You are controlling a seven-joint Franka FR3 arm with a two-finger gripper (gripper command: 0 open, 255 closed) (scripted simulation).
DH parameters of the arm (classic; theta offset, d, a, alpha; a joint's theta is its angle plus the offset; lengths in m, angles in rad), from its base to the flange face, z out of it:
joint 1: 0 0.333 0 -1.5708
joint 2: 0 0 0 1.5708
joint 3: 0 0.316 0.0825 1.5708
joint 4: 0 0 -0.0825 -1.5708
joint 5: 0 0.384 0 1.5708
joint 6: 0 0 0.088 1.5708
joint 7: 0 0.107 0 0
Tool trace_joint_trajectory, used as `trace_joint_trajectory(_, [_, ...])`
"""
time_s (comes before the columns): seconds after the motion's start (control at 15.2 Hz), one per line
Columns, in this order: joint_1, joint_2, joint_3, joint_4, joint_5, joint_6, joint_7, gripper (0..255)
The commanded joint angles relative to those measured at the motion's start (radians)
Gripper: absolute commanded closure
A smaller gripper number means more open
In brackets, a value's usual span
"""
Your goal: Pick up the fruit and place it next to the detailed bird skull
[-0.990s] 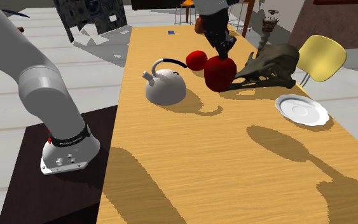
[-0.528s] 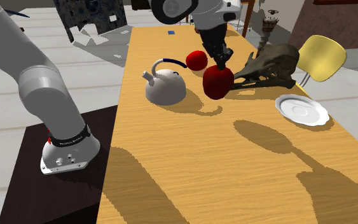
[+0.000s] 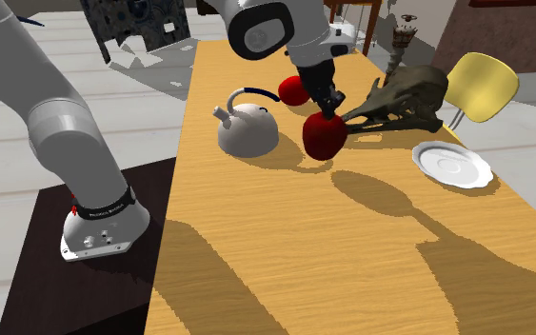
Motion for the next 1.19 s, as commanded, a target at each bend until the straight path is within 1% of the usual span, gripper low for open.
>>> trace_joint_trajectory(0.0, [0.004,0.018,-0.005,-0.011,0.016,0.029,-0.013,255])
trace_joint_trajectory(0.33, [0.015,0.058,-0.016,-0.039,0.057,0.093,-0.047,255])
trace_joint_trajectory(0.86, [0.015,0.058,-0.016,-0.039,0.057,0.093,-0.047,255])
trace_joint_trajectory(0.92, [0.015,0.058,-0.016,-0.039,0.057,0.093,-0.047,0])
trace_joint_trajectory(1.12, [0.015,0.058,-0.016,-0.039,0.057,0.093,-0.047,0])
